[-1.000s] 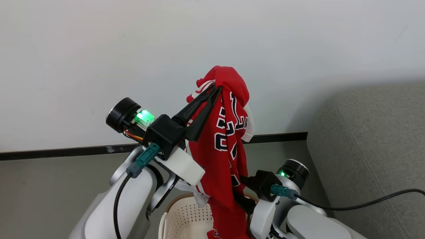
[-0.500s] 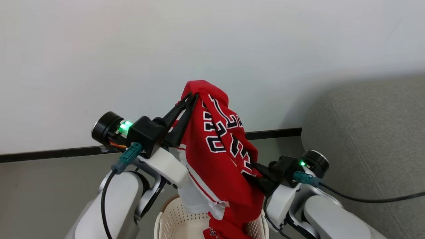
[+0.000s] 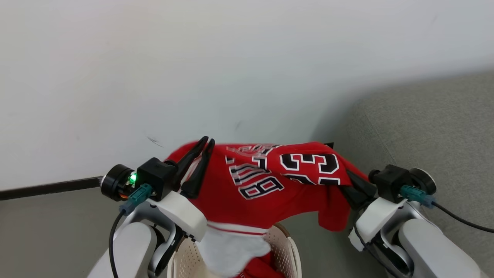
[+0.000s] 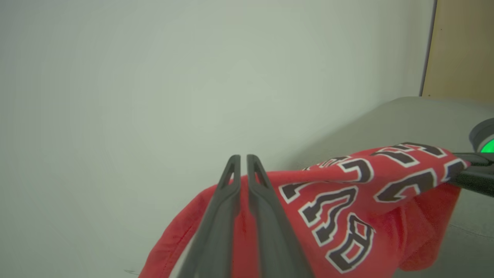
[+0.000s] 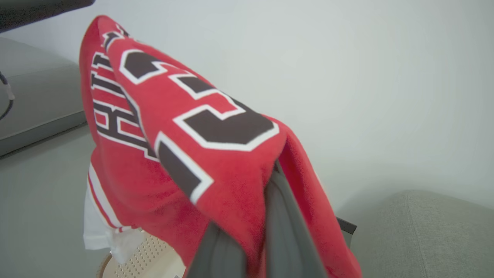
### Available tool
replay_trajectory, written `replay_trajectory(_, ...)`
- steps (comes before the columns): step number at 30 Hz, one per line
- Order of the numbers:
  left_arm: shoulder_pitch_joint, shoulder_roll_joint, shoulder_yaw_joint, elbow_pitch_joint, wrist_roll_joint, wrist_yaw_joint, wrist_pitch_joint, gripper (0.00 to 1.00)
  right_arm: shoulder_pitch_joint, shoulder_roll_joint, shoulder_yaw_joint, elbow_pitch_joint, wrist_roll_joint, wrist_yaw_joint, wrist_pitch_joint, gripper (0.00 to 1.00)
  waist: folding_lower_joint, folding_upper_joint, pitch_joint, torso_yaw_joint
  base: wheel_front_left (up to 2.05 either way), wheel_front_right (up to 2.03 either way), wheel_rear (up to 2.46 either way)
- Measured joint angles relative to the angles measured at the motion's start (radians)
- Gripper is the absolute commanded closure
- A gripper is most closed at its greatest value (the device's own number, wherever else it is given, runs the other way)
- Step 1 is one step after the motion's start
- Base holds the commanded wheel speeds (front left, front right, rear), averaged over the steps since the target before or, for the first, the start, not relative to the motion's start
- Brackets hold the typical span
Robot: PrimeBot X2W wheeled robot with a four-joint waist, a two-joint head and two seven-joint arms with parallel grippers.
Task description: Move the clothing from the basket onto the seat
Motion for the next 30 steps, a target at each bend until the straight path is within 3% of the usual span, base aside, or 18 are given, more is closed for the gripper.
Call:
replay_trajectory(14, 0.091, -0.024, -0.080, 0.030, -0.042, -0.054, -0.063, 0.00, 0.068, -0.062, -0.189, -0.033, 0.012, 0.000, 0.000, 1.00, 0.0000, 0.0000, 0.007, -0.059, 0.00, 0.00, 0.00)
replay_trajectory(30, 0.141, -0.038, -0.163, 0.055, -0.058, -0.079, -0.132, 0.00, 0.147, -0.072, -0.360, -0.114, -0.005, 0.000, 0.000, 1.00, 0.0000, 0.0000, 0.004, -0.121, 0.00, 0.00, 0.00)
